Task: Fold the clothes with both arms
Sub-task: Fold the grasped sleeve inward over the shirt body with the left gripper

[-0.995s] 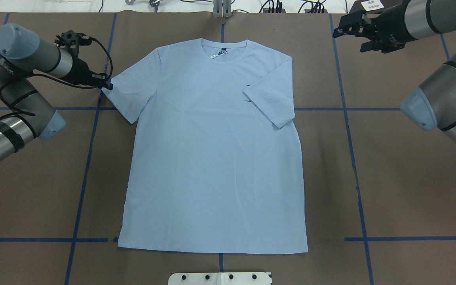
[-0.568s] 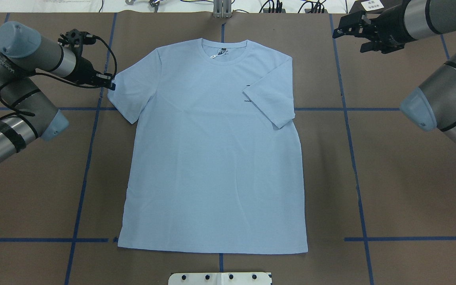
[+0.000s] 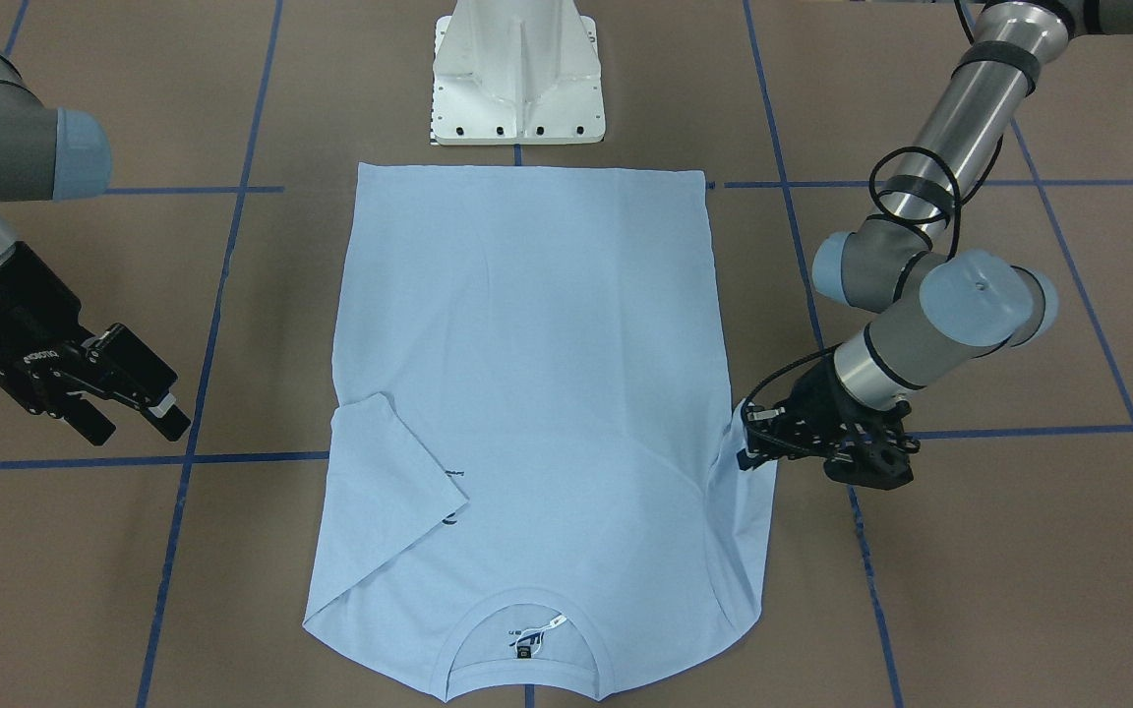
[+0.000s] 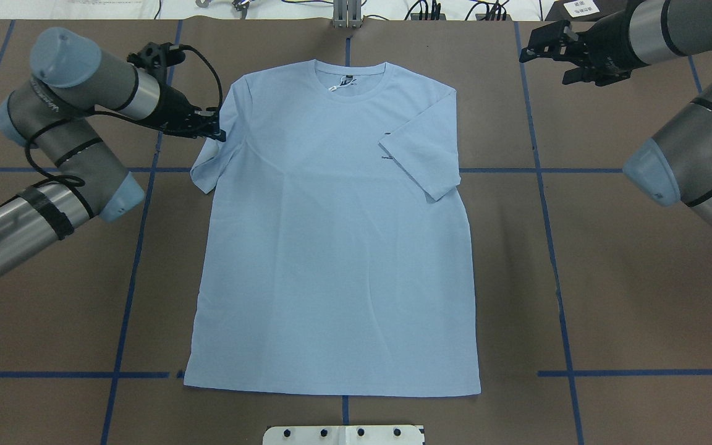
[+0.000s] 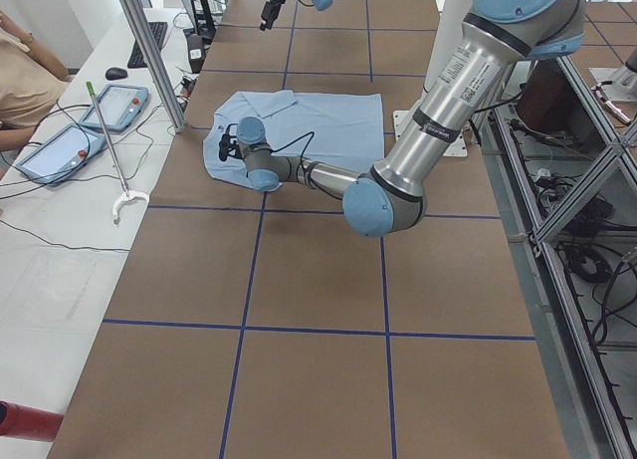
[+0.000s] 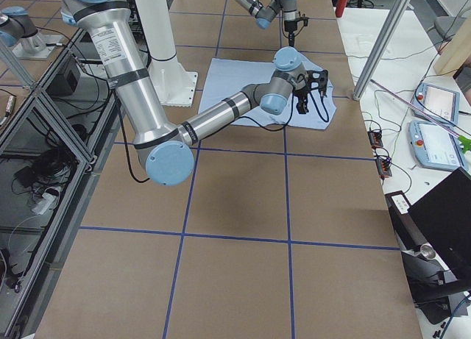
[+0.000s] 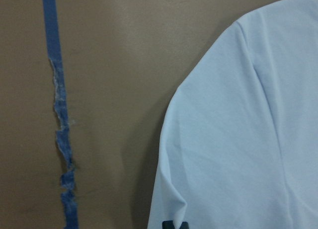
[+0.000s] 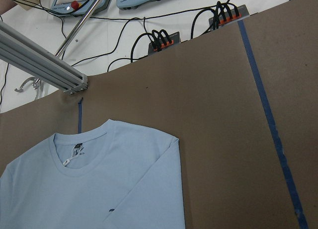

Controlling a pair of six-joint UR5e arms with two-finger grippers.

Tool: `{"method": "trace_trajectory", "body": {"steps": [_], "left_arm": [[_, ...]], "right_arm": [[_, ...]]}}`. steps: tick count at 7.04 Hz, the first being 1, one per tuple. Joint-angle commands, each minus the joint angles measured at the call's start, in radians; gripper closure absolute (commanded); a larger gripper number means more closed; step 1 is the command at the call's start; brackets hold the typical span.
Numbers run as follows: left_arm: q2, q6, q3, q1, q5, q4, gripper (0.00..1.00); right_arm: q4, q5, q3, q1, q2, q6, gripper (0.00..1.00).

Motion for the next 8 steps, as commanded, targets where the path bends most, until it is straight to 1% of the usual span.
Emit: {"method": "trace_trajectory", "body": {"steps": [1,2,4,5,6,7,8], "left_arm": [[-0.114,-0.049,0.128,0.043,0.088,-0.004,1.00],[-0.139,-0.051,0.156,0.043,0.095,-0.002,1.00],[-0.217,-0.056,0.247,0.044,0.139,-0.005,1.00],[-0.221,-0.066,0.229,0.046,0.139,-0.007,0.57],[-0.169,-0.113,0.115,0.066,0.141,-0.008,0.05],[-0.111,-0.205,-0.009,0.084,0.139,-0.007,0.04],[-0.060,-0.253,-0.096,0.110,0.142,-0.005,0.04]], "right_arm": [[0.002,-0.008,-0.006,-0.002,-0.006,-0.002,0.00],[0.002,-0.012,-0.007,-0.008,-0.008,-0.002,0.00],[0.006,-0.012,-0.021,-0.014,-0.005,-0.005,0.00],[0.007,-0.012,-0.021,-0.014,-0.005,-0.005,0.00],[0.007,-0.012,-0.019,-0.014,-0.003,0.004,0.00],[0.007,-0.012,-0.010,-0.015,-0.005,0.006,0.00],[0.007,-0.009,0.019,-0.019,-0.011,0.013,0.00]]}}
